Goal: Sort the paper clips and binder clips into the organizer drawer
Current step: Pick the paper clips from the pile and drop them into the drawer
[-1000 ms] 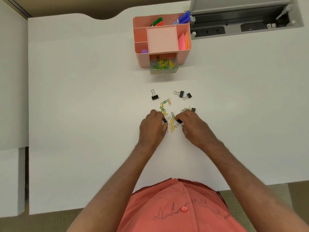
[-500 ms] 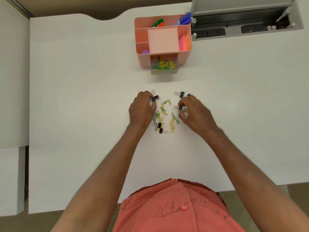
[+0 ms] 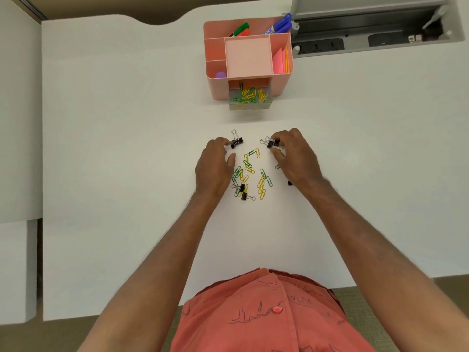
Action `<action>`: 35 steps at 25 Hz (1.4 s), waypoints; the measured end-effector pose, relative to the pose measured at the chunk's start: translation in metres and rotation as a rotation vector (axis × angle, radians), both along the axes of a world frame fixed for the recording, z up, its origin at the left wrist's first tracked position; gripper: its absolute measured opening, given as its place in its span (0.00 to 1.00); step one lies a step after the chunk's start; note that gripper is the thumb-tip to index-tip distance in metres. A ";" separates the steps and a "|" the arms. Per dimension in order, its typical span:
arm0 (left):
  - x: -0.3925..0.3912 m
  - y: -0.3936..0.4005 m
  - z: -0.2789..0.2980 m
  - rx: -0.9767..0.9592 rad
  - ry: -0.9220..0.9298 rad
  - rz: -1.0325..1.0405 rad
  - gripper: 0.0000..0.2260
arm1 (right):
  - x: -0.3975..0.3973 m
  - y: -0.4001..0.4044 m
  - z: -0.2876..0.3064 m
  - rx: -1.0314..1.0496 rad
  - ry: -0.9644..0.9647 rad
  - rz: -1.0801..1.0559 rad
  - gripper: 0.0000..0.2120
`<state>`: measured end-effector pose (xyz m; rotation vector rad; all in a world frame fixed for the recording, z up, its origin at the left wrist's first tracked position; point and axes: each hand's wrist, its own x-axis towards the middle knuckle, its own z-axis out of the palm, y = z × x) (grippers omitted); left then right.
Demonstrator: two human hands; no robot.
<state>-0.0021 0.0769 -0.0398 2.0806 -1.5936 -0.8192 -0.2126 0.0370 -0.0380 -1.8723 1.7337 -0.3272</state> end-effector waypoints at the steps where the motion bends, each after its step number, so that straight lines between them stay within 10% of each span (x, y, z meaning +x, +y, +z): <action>1: 0.000 0.009 0.001 -0.018 0.008 -0.041 0.11 | -0.005 0.005 0.001 -0.005 -0.068 -0.042 0.11; 7: -0.002 0.061 0.003 0.151 -0.006 -0.353 0.21 | -0.053 0.039 0.006 0.082 -0.133 -0.269 0.08; 13: -0.009 0.066 0.002 0.125 -0.113 -0.402 0.19 | -0.049 0.067 0.001 0.199 -0.090 -0.037 0.30; 35: -0.001 0.000 0.004 0.097 0.046 0.012 0.09 | -0.025 -0.004 0.004 0.050 -0.223 -0.325 0.07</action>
